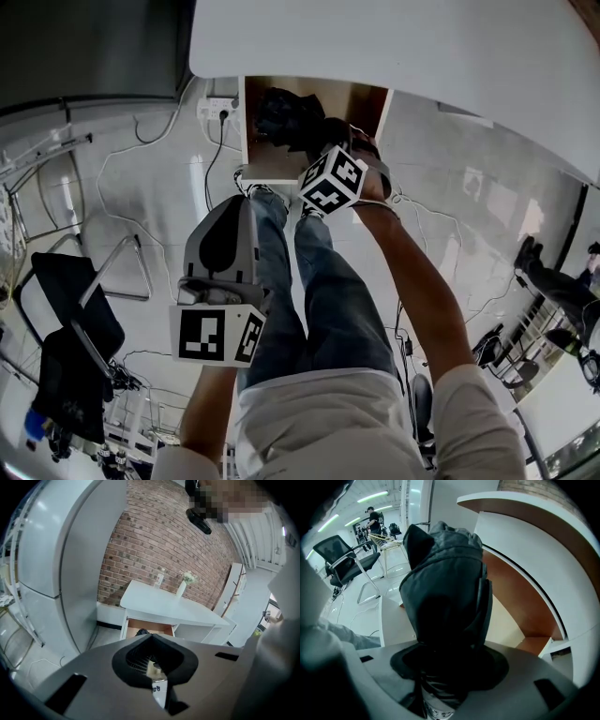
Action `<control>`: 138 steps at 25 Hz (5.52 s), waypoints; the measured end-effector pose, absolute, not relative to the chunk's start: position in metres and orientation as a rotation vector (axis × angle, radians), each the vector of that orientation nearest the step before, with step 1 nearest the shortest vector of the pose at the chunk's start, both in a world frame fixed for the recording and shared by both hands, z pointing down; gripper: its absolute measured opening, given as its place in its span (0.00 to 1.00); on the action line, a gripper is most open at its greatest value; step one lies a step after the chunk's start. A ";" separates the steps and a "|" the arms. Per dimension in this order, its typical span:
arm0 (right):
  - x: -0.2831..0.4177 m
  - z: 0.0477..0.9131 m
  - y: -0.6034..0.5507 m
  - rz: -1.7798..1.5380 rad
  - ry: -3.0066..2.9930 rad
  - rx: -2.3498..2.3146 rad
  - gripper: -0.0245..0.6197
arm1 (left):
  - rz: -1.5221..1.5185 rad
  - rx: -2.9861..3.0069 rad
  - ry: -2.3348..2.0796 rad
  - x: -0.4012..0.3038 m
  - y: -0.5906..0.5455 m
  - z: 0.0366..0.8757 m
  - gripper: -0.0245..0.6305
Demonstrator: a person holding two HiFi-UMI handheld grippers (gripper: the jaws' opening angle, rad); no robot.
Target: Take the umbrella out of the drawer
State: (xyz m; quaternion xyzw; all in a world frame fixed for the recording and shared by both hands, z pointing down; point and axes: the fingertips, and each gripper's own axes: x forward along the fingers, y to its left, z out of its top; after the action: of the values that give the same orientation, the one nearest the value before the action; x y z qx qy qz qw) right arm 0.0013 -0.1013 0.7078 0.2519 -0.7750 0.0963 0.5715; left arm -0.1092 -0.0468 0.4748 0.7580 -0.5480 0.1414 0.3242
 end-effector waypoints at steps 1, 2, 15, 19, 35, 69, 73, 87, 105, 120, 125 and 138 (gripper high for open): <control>0.001 0.706 -0.101 0.229 -1.819 0.591 0.42 | 0.371 1.991 -1.439 -0.109 -0.047 0.473 0.06; 0.001 0.704 -0.100 0.231 -1.820 0.592 0.42 | 0.370 1.993 -1.440 -0.109 -0.047 0.471 0.06; 0.005 0.670 -0.088 0.248 -1.842 0.605 0.42 | 0.355 2.024 -1.451 -0.103 -0.038 0.442 0.06; 0.010 0.657 -0.088 0.260 -1.853 0.611 0.42 | 0.351 2.028 -1.453 -0.098 -0.034 0.433 0.06; 0.008 0.608 -0.089 0.314 -1.904 0.638 0.42 | 0.296 2.025 -1.505 -0.095 -0.038 0.393 0.06; 0.015 0.500 -0.067 0.255 -2.006 0.610 0.42 | 0.266 2.092 -1.559 -0.084 -0.019 0.327 0.06; 0.017 0.488 -0.065 0.264 -2.023 0.622 0.42 | 0.271 2.090 -1.548 -0.082 -0.013 0.325 0.06; 0.044 0.431 -0.055 0.281 -2.079 0.700 0.42 | 0.258 2.134 -1.498 -0.054 0.003 0.302 0.06; 0.052 0.344 -0.038 0.312 -2.238 0.799 0.42 | 0.198 2.151 -1.552 -0.054 0.020 0.272 0.06; 0.073 0.268 -0.017 0.311 -2.396 0.968 0.42 | 0.103 2.170 -1.630 -0.074 0.027 0.239 0.06; 0.086 0.245 -0.013 0.292 -2.435 1.050 0.42 | 0.086 2.179 -1.644 -0.076 0.029 0.226 0.06; 0.111 0.212 0.016 0.242 -2.550 1.225 0.42 | 0.110 2.198 -1.668 -0.083 0.056 0.211 0.06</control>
State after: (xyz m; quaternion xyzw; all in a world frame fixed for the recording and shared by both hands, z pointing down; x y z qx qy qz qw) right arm 0.1106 0.0158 0.2123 0.4265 -0.8879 0.0841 0.1507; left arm -0.0831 0.0564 0.2114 0.7816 -0.5933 0.0390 0.1889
